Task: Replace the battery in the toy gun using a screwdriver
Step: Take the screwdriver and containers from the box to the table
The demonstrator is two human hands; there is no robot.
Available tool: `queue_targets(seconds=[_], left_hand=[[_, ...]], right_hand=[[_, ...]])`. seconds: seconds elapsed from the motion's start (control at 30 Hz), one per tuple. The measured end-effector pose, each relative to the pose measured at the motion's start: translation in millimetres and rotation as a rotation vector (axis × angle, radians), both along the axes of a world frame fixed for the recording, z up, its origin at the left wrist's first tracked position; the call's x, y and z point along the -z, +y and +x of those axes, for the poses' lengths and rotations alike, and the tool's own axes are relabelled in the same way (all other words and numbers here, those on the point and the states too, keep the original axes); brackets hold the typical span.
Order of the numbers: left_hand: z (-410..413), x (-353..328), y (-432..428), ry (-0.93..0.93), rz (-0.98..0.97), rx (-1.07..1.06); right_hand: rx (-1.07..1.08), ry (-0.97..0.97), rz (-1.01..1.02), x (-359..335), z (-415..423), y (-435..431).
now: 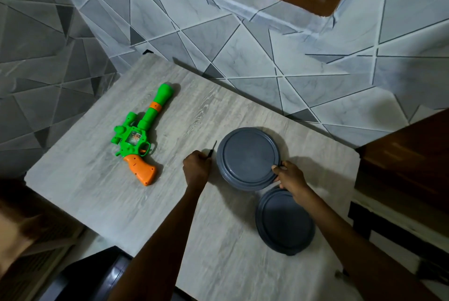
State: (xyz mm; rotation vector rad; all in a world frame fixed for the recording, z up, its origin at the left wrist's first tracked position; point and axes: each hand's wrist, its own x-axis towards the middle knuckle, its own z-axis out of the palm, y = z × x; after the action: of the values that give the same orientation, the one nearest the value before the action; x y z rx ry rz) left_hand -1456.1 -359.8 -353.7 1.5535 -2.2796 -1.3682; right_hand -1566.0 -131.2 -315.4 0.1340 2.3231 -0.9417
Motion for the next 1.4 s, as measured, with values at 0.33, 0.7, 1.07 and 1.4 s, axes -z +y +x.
queue_targets(seconds=[0.33,0.7,1.07,1.4], left_hand=[[-46.4,-0.5,-7.2,0.061,-0.020,0.113],[-83.8,-3.7,-3.3,0.039,-0.008,0.134],[-75.9,-6.7,-0.6,0.022,-0.028,0.133],[20.6,-67.9,52.2,0.331,0.285,-0.009]], right_hand=[[0.139,-0.011,-0.046,-0.6,-27.7,1.7],[0.176,0.012,-0.033,8.8,-40.3,-4.3],[0.201,-0.018,0.044,2.3,-38.6,-0.1],[0.156,0.178,-0.270,-77.0,32.0,25.5]])
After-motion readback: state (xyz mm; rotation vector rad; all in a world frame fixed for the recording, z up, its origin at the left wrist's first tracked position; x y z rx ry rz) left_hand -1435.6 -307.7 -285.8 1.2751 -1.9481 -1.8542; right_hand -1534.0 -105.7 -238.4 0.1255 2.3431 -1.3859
